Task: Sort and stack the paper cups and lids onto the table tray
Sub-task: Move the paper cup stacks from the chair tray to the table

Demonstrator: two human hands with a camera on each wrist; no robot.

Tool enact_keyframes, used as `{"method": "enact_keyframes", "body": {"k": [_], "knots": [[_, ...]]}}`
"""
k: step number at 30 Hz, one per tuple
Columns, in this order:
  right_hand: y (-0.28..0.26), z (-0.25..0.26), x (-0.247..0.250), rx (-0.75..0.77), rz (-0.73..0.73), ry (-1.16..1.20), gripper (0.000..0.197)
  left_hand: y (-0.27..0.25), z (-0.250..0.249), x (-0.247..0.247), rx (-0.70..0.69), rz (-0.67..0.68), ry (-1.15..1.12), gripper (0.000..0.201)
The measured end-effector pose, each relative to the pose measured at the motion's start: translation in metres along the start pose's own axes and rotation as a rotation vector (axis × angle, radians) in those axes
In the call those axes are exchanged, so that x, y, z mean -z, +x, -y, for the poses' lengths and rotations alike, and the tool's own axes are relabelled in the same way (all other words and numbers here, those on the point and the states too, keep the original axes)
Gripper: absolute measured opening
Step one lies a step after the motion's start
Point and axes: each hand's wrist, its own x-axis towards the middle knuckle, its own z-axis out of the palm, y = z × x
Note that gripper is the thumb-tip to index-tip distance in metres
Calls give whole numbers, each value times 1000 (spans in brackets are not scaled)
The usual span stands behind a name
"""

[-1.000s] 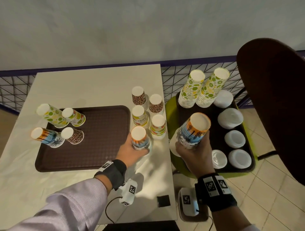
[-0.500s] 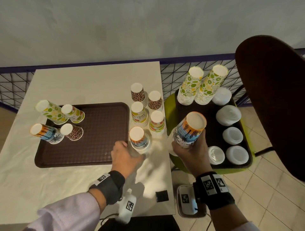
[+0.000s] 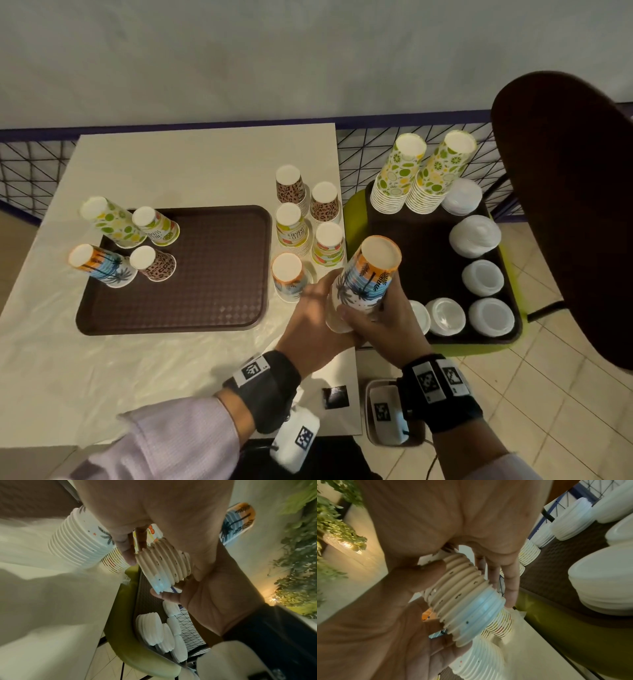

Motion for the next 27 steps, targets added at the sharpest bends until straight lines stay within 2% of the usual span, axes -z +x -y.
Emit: {"method": "enact_keyframes", "body": {"k": [3,8,12,14,17,21,27], "knots": [[2,-4,1,21,51,-29,83,0,8,-1,54,-31,-34,86],[-2,-2,-1,36,185,-64,74,-2,18,-6,100,-39,-128,65],[-4,-2,4,28,227,-52,70,-6,33,-10,136,-59,-149,65],[-5,2,8,-25,203,23,70,-8,46,-14,169,-85,-133,70],[-4,2,13,-23,121,43,58,-12,66,-18,174,-81,-11,75],[-1,1,18,-63,63,5,66,-19,84,-21,244,-51,-23,72],[1,1,22,-71,4,29,66,-25,83,-22,318,-90,-39,70]]}}
